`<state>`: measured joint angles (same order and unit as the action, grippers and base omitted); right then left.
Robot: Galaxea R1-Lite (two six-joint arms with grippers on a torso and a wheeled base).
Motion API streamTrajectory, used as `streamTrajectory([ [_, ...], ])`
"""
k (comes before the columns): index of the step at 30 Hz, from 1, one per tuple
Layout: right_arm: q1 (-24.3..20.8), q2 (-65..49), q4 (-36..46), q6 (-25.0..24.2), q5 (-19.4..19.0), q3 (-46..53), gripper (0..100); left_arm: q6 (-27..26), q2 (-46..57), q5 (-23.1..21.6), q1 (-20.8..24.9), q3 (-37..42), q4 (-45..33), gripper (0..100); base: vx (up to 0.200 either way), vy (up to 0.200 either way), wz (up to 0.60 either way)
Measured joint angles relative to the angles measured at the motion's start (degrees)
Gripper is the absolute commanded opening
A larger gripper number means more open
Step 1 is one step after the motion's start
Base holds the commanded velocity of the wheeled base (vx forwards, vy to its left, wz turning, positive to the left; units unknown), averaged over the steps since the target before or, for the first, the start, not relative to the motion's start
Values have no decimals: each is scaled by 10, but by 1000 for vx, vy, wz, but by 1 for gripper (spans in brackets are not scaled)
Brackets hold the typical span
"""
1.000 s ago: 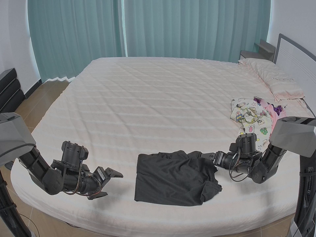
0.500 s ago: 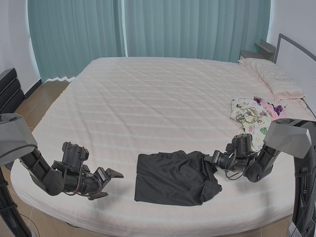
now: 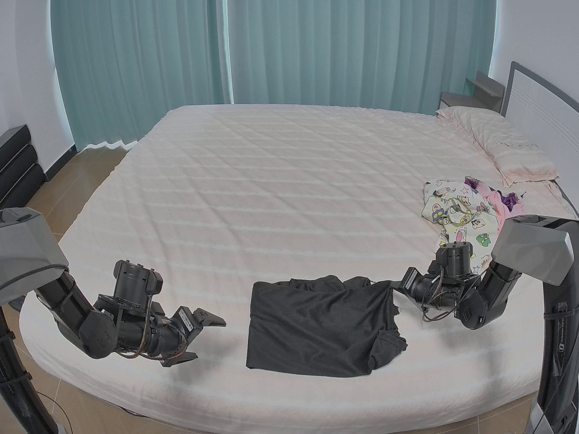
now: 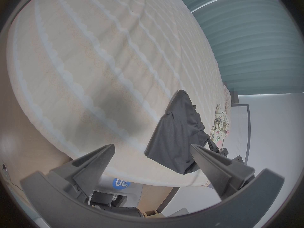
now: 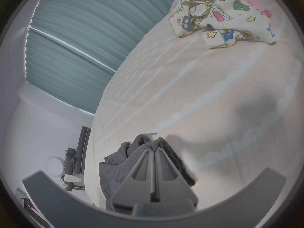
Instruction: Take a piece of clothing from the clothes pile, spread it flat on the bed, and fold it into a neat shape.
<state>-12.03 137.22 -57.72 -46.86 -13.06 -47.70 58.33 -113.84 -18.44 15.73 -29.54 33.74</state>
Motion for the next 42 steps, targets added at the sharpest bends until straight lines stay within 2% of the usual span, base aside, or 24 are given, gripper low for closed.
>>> streamTrajectory([
  [8, 11, 0, 0, -4, 30, 2, 0, 4, 0, 16, -2, -2, 1, 100, 0, 0, 0],
  [16, 8, -1, -33, -10, 34, 28, 0, 25, -1, 41, 0, -41, 22, 100, 0, 0, 0],
  [26, -1, -1, -68, -8, 35, 54, 0, 25, -40, 59, 25, -138, 10, 100, 0, 0, 0],
  [32, -3, -1, -73, -6, 35, 61, 0, 24, -68, 62, 38, -158, 13, 100, 200, 0, 0],
  [39, -7, -1, -76, -6, 35, 63, 0, 21, -82, 63, 45, -168, 12, 100, 0, 0, 0],
  [42, -8, -1, -76, -5, 35, 64, 0, 3, -88, 63, 48, -175, 12, 100, 0, 0, 0],
])
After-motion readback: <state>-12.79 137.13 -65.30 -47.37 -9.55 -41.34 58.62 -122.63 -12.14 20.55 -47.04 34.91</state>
